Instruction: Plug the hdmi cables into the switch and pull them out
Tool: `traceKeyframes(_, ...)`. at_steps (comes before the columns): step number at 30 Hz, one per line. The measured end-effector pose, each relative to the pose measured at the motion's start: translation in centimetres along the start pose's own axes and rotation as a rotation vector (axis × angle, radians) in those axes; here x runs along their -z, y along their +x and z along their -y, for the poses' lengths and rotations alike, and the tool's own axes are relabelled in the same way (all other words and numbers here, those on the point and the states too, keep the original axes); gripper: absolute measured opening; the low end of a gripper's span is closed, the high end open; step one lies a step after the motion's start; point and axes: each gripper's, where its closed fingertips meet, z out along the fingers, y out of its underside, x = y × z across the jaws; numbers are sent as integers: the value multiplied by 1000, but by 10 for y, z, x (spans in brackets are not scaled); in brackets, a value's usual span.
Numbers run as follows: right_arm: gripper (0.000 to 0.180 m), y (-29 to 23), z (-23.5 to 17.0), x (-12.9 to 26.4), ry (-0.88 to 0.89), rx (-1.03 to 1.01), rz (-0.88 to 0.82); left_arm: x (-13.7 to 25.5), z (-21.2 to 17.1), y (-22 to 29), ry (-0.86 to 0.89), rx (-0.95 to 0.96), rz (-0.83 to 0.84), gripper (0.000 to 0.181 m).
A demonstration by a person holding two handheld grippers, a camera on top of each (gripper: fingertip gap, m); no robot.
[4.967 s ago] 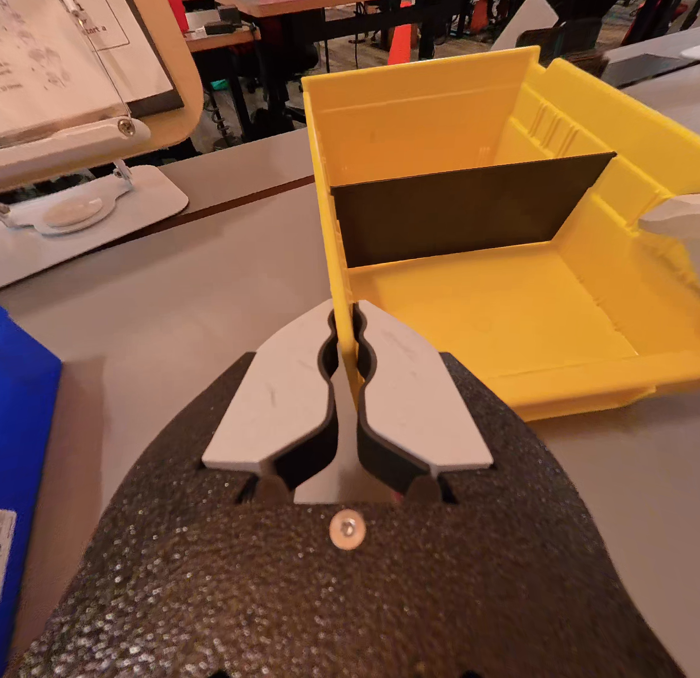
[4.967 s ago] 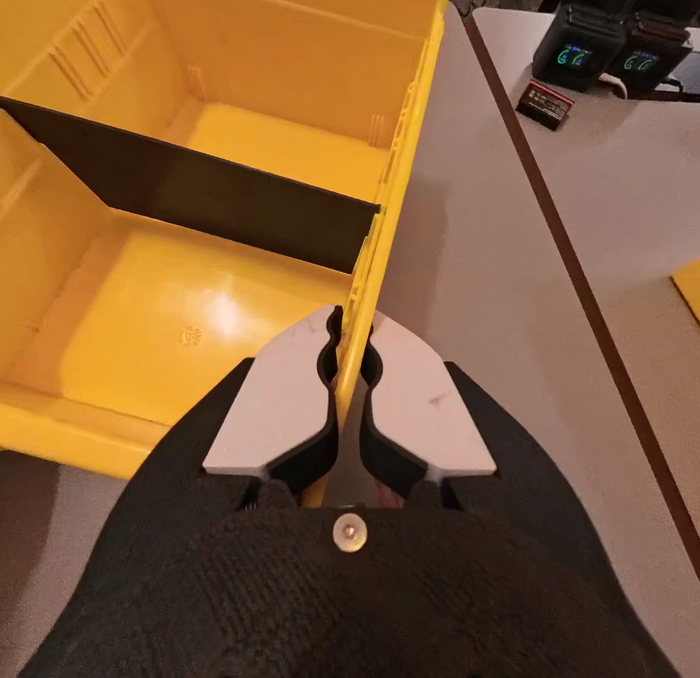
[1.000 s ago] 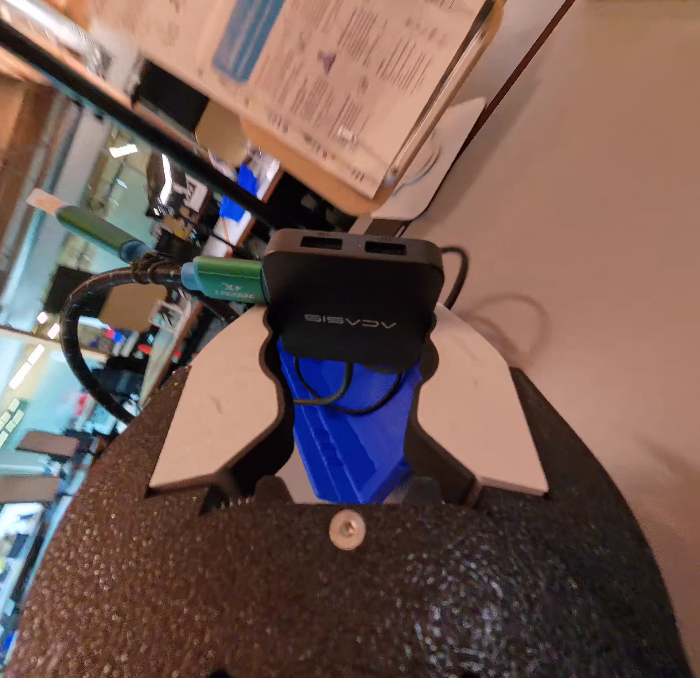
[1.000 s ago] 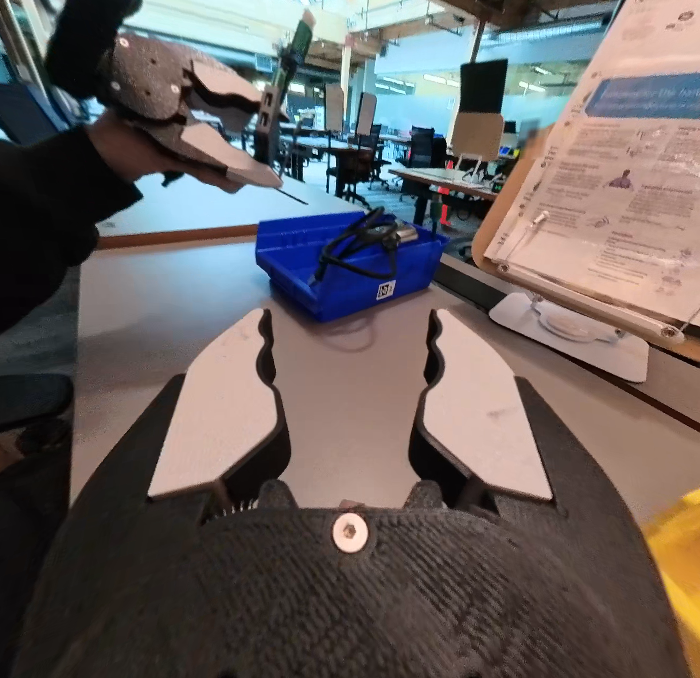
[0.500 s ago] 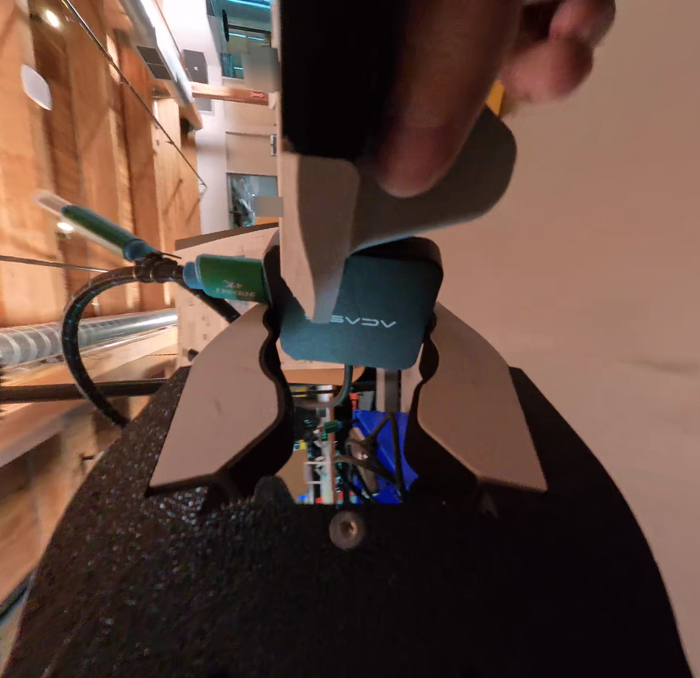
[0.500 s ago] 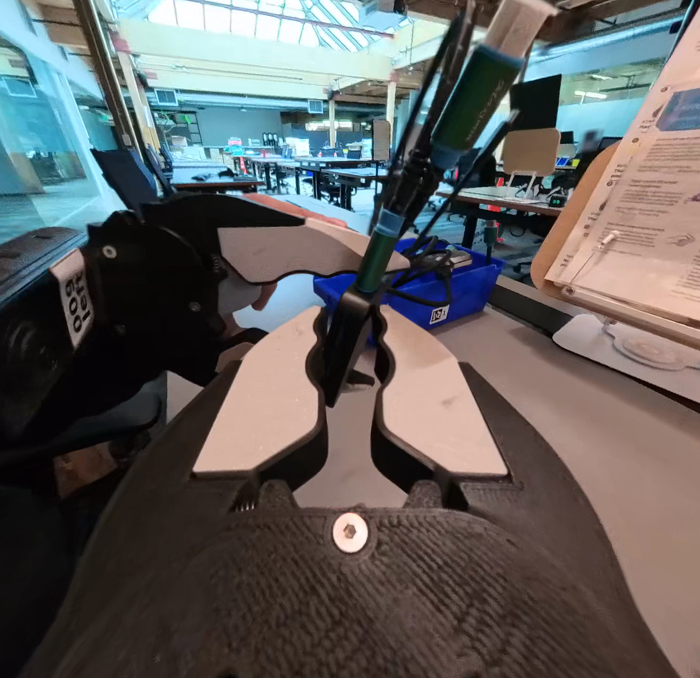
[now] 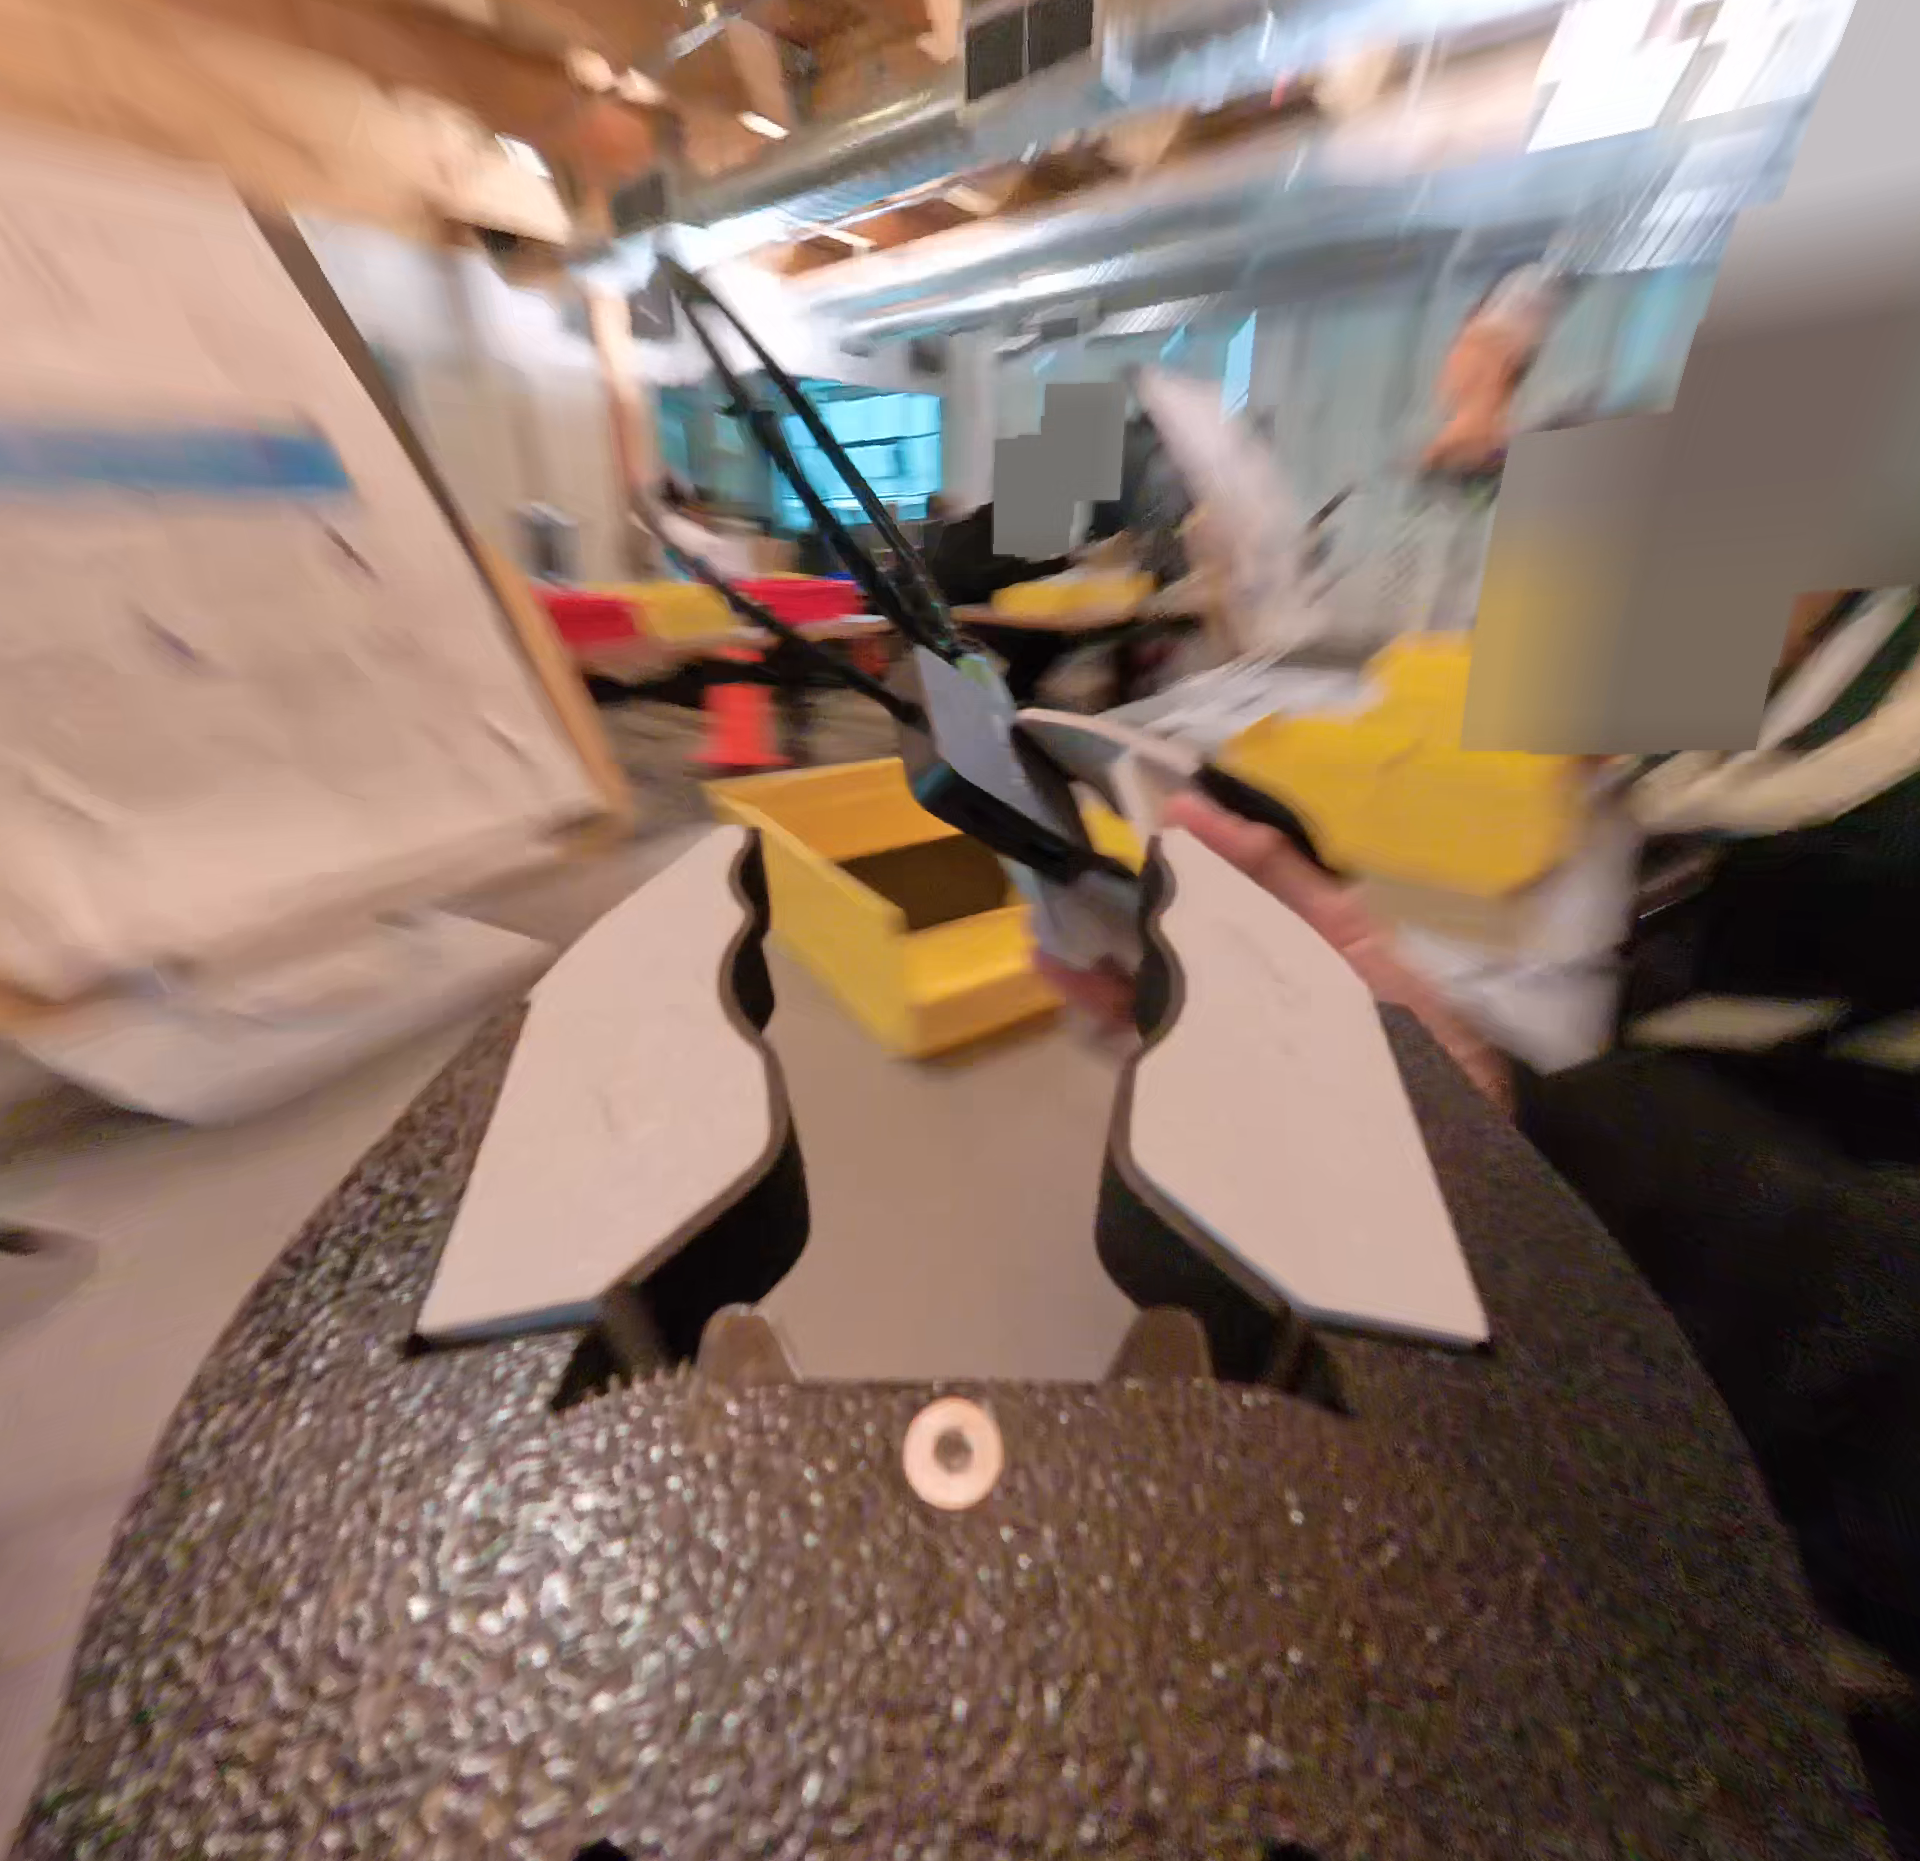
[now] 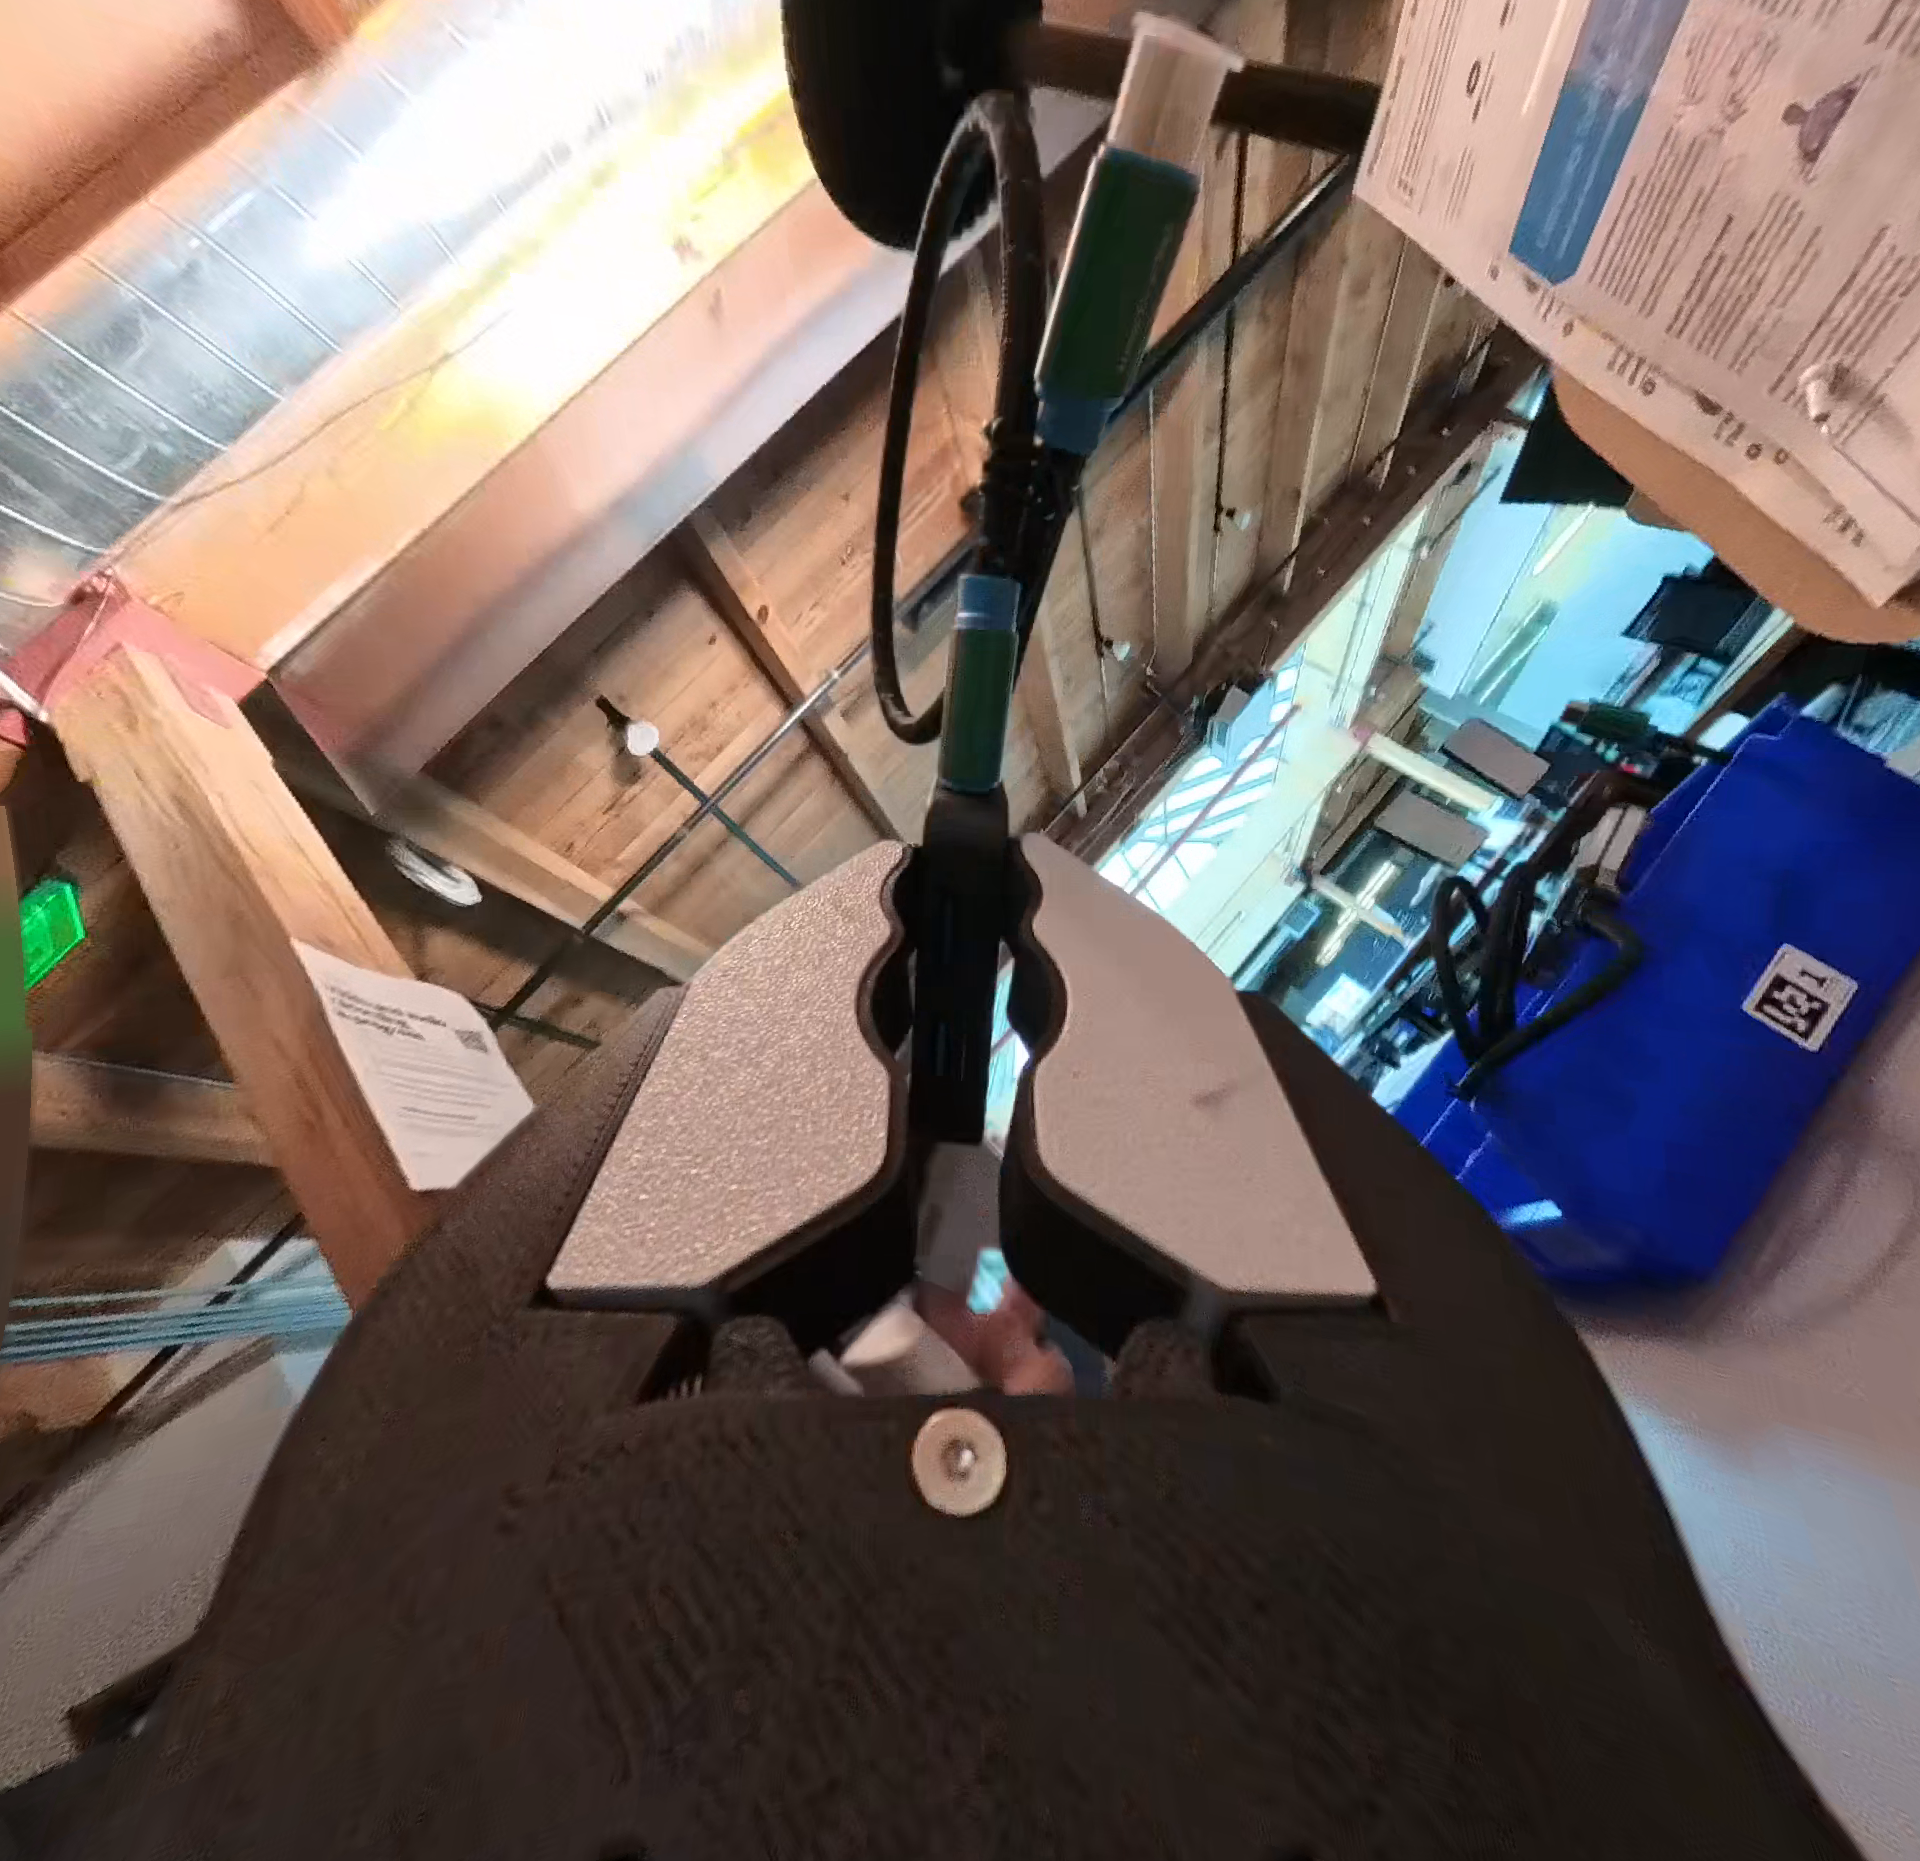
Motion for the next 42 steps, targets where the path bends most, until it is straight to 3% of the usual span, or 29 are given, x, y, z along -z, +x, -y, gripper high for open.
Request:
traceKeyframes(2,15,-2,-4,-1,26,46,2,-3,-14,4,41,402,-155,51)
traceKeyframes(4,15,-3,-18,-4,2,46,20,-8,-25,4,81,626,-267,33)
traceKeyframes(6,14,2,-34,-7,-46,94,-4,-12,-31,3,129,748,-337,21)
traceKeyframes(9,15,10,-52,-9,-90,134,-22,-15,-31,2,192,897,-405,19)
traceKeyframes(13,15,19,-57,-9,-113,249,-47,-20,-44,-2,166,936,-363,14)
traceKeyframes(16,19,29,-68,-7,-292,427,-60,-18,-45,-19,197,1031,-351,14)
traceKeyframes(19,59,45,-72,-2,-506,750,-153,-19,-65,-35,16,1011,-281,14)
traceKeyframes(23,93,72,-71,21,-911,1465,-284,-14,-76,-46,-165,881,-228,14)
traceKeyframes(24,99,75,-67,24,-949,1657,-301,-13,-76,-45,-198,847,-230,14)
traceKeyframes(27,93,73,-66,24,-969,2096,-267,-13,-80,-34,-306,732,-254,14)
traceKeyframes(31,102,66,-72,17,-933,2281,-226,-13,-90,-14,-435,551,-280,14)
traceKeyframes(33,104,75,-77,24,-1022,2362,-184,-13,-90,-5,-454,505,-306,14)
traceKeyframes(36,89,78,-84,26,-1009,2465,-114,-14,-89,3,-469,498,-330,14)
traceKeyframes(39,74,80,-77,23,-953,2526,-168,-16,-84,7,-449,548,-343,14)
traceKeyframes(42,73,81,-76,22,-930,2473,-175,-15,-83,7,-432,583,-357,14)
